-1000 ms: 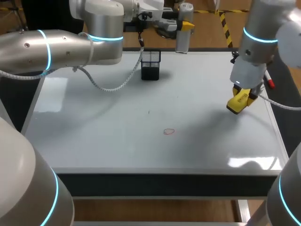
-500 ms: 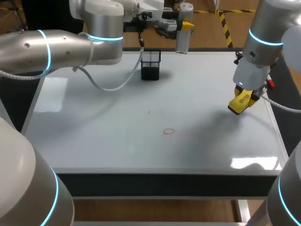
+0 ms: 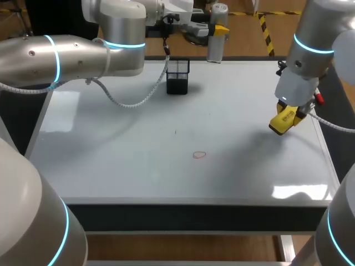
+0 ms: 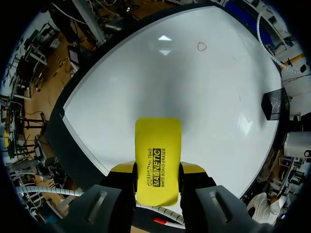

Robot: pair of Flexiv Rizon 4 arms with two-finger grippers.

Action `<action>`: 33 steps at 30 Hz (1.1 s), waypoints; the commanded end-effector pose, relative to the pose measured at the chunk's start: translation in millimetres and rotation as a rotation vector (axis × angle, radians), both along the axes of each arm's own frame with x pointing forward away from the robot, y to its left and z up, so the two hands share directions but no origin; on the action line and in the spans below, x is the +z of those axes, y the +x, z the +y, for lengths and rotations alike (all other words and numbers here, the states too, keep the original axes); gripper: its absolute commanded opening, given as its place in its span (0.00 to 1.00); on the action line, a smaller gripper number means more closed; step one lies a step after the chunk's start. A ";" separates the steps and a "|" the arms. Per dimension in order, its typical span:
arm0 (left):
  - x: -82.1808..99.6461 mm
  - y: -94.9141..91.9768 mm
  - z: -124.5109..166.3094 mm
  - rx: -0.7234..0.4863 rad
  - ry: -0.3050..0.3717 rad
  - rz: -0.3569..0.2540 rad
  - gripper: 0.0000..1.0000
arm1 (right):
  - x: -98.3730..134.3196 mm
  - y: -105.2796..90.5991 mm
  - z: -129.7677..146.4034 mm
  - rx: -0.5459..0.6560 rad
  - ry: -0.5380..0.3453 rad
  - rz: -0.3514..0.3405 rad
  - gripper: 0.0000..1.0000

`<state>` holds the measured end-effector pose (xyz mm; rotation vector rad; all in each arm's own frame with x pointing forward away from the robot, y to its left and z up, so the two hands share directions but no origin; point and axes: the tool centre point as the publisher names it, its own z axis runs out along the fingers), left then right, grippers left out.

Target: Pick up the inspection probe, press it on each red-marked spot on the whiteboard one by one, put down the probe, pick up the eraser, and wipe off all the red marks.

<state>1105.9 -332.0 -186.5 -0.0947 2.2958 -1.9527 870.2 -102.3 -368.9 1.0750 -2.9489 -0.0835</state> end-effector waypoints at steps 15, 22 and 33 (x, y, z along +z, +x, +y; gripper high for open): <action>14.9 -74.5 6.0 0.055 0.033 -0.064 0.00 | 0.5 -0.1 -0.5 0.002 -0.003 0.000 0.00; 20.7 -119.1 15.1 0.063 0.007 -0.076 0.00 | 0.5 -0.1 -0.5 0.002 -0.003 0.000 0.00; 14.5 -177.5 23.9 0.046 -0.022 -0.085 0.00 | 0.5 -0.1 -0.5 0.002 -0.003 0.000 0.00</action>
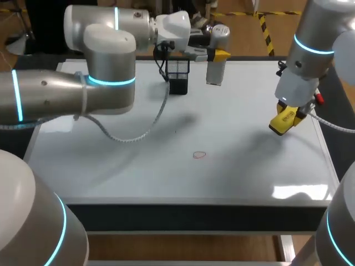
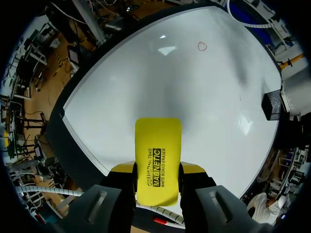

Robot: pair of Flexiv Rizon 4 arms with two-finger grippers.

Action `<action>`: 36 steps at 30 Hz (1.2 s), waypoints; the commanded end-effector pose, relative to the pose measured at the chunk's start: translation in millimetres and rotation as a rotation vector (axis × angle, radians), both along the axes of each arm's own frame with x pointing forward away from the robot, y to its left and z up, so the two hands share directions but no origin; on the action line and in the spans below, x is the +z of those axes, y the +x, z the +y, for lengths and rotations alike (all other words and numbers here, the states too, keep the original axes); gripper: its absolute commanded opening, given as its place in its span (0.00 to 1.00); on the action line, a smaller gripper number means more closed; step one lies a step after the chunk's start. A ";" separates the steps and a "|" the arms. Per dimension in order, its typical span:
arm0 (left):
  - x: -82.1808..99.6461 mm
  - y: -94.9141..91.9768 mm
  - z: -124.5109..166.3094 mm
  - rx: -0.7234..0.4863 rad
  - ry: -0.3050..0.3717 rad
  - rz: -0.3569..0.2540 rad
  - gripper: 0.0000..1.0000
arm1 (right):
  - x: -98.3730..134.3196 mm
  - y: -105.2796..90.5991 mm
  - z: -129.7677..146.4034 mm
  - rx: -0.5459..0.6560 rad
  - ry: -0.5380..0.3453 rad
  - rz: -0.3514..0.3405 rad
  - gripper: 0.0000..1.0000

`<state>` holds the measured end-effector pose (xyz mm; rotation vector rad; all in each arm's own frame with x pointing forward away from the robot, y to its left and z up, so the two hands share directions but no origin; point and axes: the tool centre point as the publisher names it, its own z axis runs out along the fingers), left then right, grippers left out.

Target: Pick up the inspection probe, press it on each red-marked spot on the whiteboard one by one, put down the probe, pick up the eraser, and wipe off all the red marks.

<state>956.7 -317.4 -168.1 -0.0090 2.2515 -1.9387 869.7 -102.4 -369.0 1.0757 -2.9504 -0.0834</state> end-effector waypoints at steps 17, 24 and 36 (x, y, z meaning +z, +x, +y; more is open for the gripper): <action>-45.4 -95.2 30.2 0.060 0.013 0.037 0.00 | 0.7 0.4 -0.4 0.002 -0.003 0.001 0.00; -62.6 -104.8 44.5 0.074 0.016 0.080 0.00 | 0.7 0.4 -0.4 0.002 -0.003 0.001 0.00; -86.2 -131.9 53.7 0.068 0.031 0.127 0.00 | 0.7 0.4 -0.4 0.002 -0.003 0.001 0.00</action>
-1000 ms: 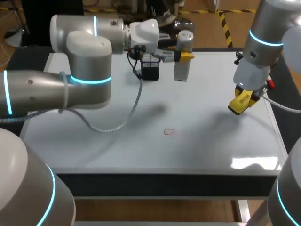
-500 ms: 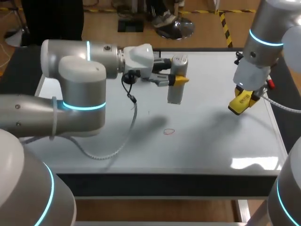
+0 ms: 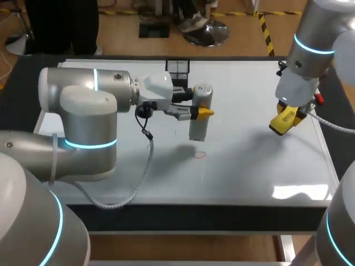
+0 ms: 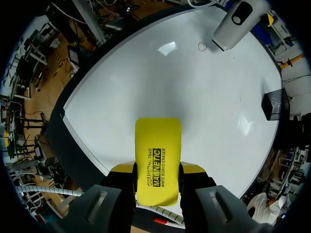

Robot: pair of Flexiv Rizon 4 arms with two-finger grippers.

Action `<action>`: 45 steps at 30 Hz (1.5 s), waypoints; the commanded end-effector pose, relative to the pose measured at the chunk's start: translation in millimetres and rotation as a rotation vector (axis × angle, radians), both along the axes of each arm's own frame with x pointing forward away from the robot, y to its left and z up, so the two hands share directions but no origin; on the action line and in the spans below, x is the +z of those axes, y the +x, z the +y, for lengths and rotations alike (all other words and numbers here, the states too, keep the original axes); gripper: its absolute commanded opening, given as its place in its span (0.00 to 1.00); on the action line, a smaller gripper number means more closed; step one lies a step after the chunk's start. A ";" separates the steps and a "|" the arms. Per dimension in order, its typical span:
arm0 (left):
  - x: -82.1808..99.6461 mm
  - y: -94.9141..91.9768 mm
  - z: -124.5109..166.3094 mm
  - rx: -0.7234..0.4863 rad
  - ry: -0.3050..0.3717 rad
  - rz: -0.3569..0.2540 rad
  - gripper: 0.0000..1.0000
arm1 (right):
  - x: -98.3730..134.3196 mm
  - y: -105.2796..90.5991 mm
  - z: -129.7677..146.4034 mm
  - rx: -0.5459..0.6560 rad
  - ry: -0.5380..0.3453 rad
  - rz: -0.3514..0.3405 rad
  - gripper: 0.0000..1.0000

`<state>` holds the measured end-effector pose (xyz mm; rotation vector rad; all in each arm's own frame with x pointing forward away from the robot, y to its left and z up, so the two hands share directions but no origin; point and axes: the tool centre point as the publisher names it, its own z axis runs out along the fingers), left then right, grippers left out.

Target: Pick up the inspection probe, press it on each red-marked spot on the whiteboard one by one, put down the probe, pick up the eraser, and wipe off all the red marks.

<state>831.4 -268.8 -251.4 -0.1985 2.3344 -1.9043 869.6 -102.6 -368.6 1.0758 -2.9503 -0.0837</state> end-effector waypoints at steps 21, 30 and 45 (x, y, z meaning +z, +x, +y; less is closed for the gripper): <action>-30.2 -28.8 2.8 -0.009 -0.012 0.070 0.00 | 0.3 0.5 -0.2 0.002 -0.003 0.001 0.00; -35.3 -26.0 2.5 -0.001 -0.017 0.079 0.00 | 0.3 0.5 -0.2 0.002 -0.003 0.001 0.00; -42.5 -20.8 -0.9 0.001 -0.015 0.100 0.00 | 0.3 0.5 -0.2 0.002 -0.003 0.001 0.00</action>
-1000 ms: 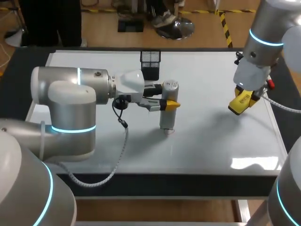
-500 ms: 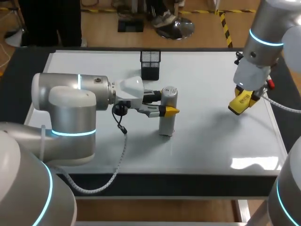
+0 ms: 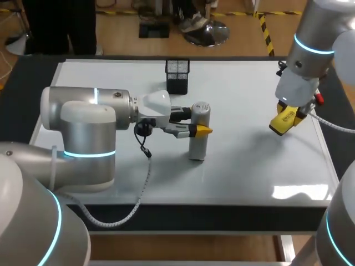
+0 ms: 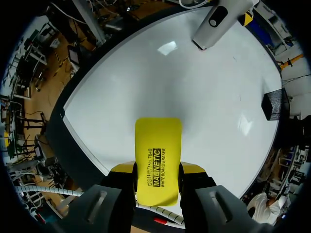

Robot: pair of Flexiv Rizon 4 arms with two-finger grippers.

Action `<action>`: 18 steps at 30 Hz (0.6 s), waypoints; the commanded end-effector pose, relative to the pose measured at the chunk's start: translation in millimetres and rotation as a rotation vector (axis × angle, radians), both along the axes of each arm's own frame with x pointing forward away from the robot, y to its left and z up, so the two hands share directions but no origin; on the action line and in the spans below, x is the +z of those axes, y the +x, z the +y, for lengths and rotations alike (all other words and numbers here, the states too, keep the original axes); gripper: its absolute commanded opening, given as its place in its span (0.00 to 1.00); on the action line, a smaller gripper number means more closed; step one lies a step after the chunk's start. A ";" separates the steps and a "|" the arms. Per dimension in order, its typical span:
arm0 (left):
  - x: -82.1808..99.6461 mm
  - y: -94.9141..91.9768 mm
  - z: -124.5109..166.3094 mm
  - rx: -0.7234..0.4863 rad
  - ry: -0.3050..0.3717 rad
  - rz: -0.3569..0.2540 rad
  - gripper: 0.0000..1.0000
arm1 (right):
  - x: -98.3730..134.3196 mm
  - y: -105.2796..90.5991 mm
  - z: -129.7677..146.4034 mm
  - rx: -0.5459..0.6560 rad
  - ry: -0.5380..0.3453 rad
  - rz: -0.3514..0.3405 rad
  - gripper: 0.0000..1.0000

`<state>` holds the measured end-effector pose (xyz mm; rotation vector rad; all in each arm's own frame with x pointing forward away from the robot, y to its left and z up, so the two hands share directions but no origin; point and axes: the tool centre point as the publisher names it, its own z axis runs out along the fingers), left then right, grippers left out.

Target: Pick up the inspection probe, press it on each red-marked spot on the whiteboard one by one, put down the probe, pick up the eraser, and wipe off all the red marks.

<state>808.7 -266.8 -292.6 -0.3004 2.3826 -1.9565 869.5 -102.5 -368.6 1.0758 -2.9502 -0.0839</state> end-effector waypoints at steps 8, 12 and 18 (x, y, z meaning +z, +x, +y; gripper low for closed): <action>-4.2 3.6 -3.2 0.007 0.002 0.009 0.00 | 0.3 0.6 -0.3 0.002 -0.003 0.001 0.00; -4.5 3.7 -3.2 0.009 0.001 0.011 0.00 | 0.3 0.6 -0.3 0.002 -0.003 0.001 0.00; -4.8 4.1 -2.9 0.011 0.001 0.011 0.00 | 0.3 0.6 -0.3 0.002 -0.003 0.001 0.00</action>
